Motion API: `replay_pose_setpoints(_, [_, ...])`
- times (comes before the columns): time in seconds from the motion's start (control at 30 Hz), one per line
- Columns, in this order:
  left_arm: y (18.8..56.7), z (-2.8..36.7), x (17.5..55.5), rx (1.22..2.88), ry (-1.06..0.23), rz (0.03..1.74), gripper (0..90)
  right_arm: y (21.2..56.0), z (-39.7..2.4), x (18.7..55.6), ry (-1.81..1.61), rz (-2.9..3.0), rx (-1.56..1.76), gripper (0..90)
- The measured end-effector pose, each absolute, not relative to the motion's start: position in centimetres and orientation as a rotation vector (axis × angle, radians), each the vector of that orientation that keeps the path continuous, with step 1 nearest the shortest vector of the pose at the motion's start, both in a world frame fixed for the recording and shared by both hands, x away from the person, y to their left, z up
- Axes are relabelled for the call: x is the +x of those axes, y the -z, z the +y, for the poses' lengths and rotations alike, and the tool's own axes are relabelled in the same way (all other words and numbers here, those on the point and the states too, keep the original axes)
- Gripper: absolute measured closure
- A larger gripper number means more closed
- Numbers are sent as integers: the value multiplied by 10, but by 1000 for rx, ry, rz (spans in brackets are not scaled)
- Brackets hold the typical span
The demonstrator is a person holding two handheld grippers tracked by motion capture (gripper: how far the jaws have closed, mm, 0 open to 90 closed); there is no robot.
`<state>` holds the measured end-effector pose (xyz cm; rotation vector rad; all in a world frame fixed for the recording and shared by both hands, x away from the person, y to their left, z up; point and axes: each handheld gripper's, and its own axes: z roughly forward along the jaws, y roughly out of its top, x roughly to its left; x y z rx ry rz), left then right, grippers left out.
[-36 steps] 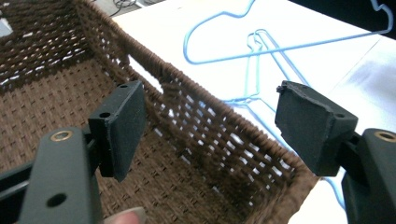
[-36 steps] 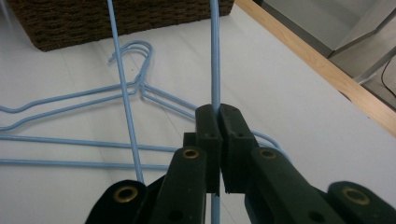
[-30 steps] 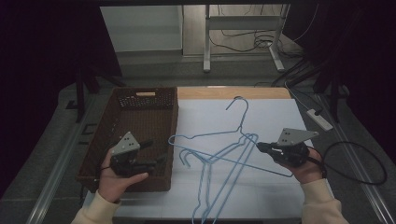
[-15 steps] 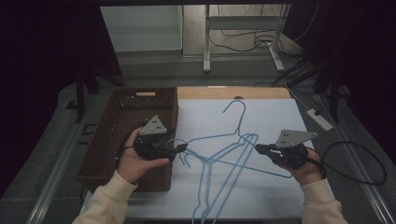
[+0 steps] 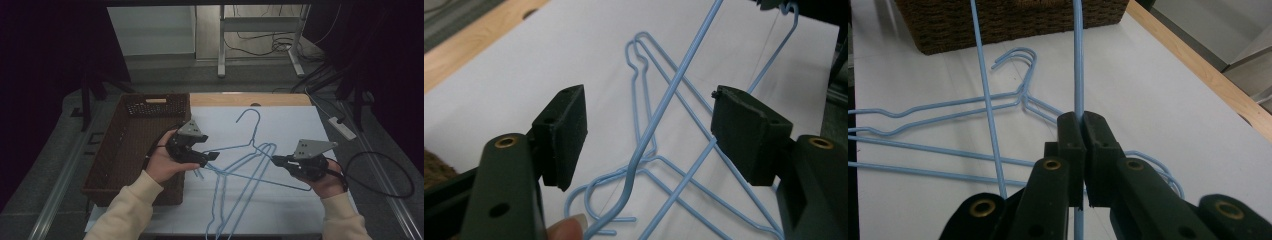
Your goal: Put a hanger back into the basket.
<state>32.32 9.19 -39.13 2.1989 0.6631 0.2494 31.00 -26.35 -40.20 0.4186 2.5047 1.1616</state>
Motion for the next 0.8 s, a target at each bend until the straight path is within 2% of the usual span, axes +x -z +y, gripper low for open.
replay_pose_setpoints(0.17, [394, 82, 329, 2265, -243, 628, 388, 401, -263, 310, -1166, 2507, 406, 878])
replay_pose_setpoints(0.3, [395, 74, 329, 2337, -257, 585, 576, 400, -263, 309, -1172, 2506, 401, 877])
replay_pose_setpoints(0.33, [395, 72, 329, 2354, -255, 581, 661, 400, -264, 310, -1179, 2504, 400, 877])
replay_pose_setpoints(0.4, [395, 72, 328, 2365, -251, 584, 760, 401, -264, 310, -1178, 2509, 396, 877])
replay_pose_setpoints(0.7, [390, 74, 316, 2393, -254, 510, 853, 404, -262, 311, -1181, 2460, 401, 868])
replay_pose_setpoints(0.8, [388, 76, 313, 2387, -264, 513, 859, 403, -261, 310, -1194, 2418, 397, 858])
